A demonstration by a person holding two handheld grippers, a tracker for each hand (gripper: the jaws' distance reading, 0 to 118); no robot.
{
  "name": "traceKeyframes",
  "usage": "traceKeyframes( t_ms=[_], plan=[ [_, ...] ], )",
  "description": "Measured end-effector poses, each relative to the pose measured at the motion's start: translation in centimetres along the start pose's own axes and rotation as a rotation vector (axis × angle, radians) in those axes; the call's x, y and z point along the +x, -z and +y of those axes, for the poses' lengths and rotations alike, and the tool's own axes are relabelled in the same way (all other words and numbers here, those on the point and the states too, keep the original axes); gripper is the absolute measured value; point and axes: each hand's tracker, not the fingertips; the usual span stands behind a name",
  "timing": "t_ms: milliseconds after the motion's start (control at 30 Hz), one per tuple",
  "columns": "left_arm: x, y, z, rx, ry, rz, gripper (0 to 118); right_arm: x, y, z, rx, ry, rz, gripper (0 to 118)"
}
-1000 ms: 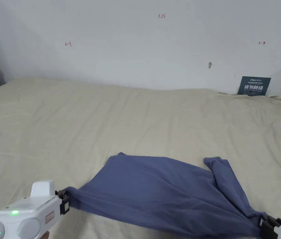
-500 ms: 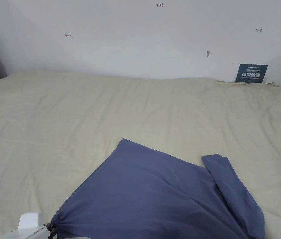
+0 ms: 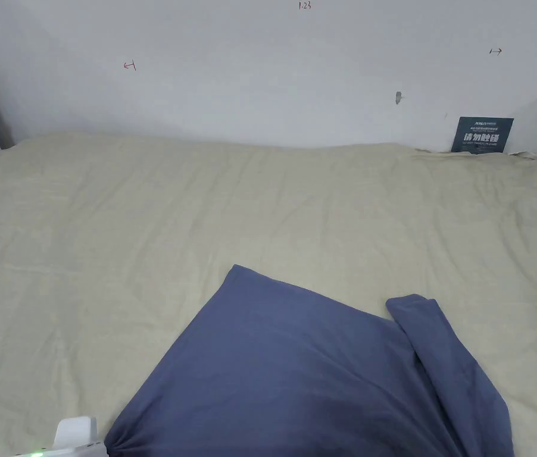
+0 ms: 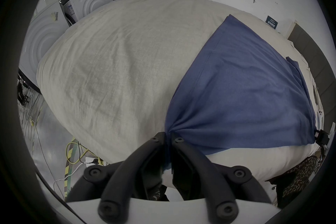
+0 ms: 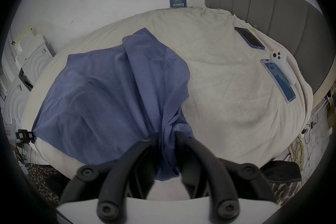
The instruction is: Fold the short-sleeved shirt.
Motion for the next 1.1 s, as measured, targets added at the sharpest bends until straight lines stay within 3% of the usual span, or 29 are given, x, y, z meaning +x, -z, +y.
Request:
traceKeyframes(
  t_ms=[33, 67, 100, 133, 167, 333, 600, 667, 700, 767, 800, 833, 867, 933, 967, 1100],
  plan=[
    [0.1, -0.2, 0.3, -0.011, -0.011, 0.005, 35, -0.2, -0.7, 0.3, 0.014, 0.006, -0.008, 36],
    [0.1, -0.5, 0.6, -0.020, -0.028, 0.007, 65, -0.2, -1.2, 0.5, 0.031, 0.011, -0.013, 62],
    [-0.1, -0.5, 1.0, -0.026, -0.038, -0.001, 82, -0.3, -1.9, 1.0, 0.048, 0.018, -0.008, 79],
    [-0.1, -1.1, 1.4, -0.017, -0.055, -0.022, 97, 0.0, -2.3, 1.7, 0.072, 0.023, -0.002, 92],
    [-0.1, -1.8, 1.9, 0.017, -0.081, -0.042, 108, 0.0, -3.0, 2.3, 0.106, 0.029, 0.002, 96],
    [1.0, -7.8, 5.4, 0.233, -0.075, -0.133, 110, 0.3, -6.8, 6.5, 0.268, 0.044, 0.070, 96],
    [4.8, -14.8, 9.9, 0.533, -0.011, -0.157, 109, -1.5, -12.1, 11.0, 0.521, -0.033, 0.082, 95],
    [5.7, -15.6, 10.5, 0.596, -0.008, -0.153, 100, -1.9, -12.7, 11.5, 0.575, -0.058, 0.034, 93],
    [6.2, -16.0, 10.8, 0.623, 0.001, -0.152, 89, -2.1, -13.0, 11.7, 0.600, -0.078, 0.012, 89],
    [7.1, -16.4, 11.0, 0.694, 0.007, -0.174, 85, -2.3, -13.4, 12.0, 0.642, -0.110, -0.014, 84],
    [7.5, -16.5, 11.1, 0.717, 0.017, -0.200, 76, -2.6, -13.7, 12.1, 0.654, -0.112, -0.020, 77],
    [8.0, -16.5, 11.4, 0.725, 0.031, -0.223, 59, -2.7, -13.8, 12.3, 0.669, -0.119, -0.025, 64],
    [8.4, -16.4, 11.6, 0.727, 0.044, -0.236, 36, -2.7, -13.9, 12.4, 0.678, -0.122, -0.028, 41],
    [9.4, -15.8, 12.0, 0.725, 0.065, -0.251, 9, -2.9, -13.8, 12.8, 0.698, -0.128, -0.039, 4],
    [9.9, -15.5, 12.2, 0.726, 0.072, -0.246, 0, -2.9, -13.7, 12.9, 0.709, -0.134, -0.044, 1],
    [11.6, -13.6, 13.9, 0.682, 0.100, -0.266, 0, -2.9, -13.0, 13.8, 0.709, -0.133, -0.034, 0]
  ],
)
